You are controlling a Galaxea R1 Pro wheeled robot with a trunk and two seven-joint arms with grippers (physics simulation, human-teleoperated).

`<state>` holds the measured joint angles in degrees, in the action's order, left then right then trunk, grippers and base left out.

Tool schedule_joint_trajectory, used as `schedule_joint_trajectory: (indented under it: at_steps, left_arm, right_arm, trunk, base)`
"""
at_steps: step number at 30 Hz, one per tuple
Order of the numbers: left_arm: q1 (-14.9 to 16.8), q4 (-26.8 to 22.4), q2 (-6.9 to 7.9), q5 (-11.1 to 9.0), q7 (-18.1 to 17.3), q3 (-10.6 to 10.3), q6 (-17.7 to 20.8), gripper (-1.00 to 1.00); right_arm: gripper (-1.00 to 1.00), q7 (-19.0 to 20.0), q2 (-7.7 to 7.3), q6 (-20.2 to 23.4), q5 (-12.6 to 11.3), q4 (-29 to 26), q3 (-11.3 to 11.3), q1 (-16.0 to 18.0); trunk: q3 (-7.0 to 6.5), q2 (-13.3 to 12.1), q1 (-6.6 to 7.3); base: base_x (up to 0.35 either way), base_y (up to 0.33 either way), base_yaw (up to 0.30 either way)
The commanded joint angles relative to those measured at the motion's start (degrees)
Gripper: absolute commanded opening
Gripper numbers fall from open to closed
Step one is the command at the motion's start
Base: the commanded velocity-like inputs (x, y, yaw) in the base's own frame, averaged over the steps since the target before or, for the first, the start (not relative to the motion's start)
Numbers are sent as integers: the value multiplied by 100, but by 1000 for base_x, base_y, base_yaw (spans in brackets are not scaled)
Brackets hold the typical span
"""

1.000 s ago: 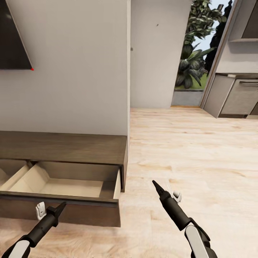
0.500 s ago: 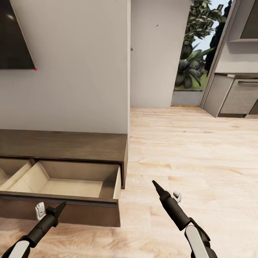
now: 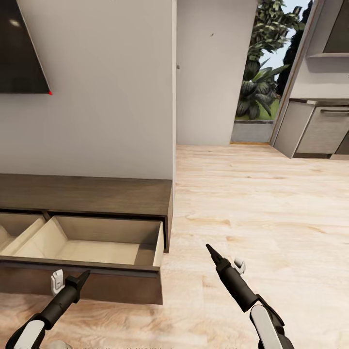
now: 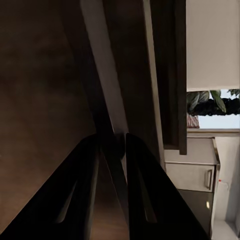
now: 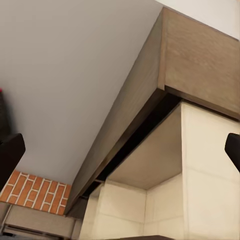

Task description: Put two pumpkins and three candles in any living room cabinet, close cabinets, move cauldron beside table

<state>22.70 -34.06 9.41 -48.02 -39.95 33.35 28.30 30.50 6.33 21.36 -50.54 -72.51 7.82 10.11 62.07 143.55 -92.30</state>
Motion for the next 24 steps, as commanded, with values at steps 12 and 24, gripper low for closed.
schedule_joint_trajectory:
  at_steps: [12, 24]
  left_arm:
    - [-81, -4, -1, 21, -291, -48, 565, -100]
    - [-81, -4, -1, 21, -269, -47, 569, 100]
  right_arm:
    - [100, 0, 0, 3, 0, 0, 0, 0]
    - [100, 0, 0, 4, 0, 0, 0, 0]
  trunk:
    - [1, 1, 1]
    - [1, 1, 1]
  base:
    - [-41, 0, 0]
    - [0, 0, 0]
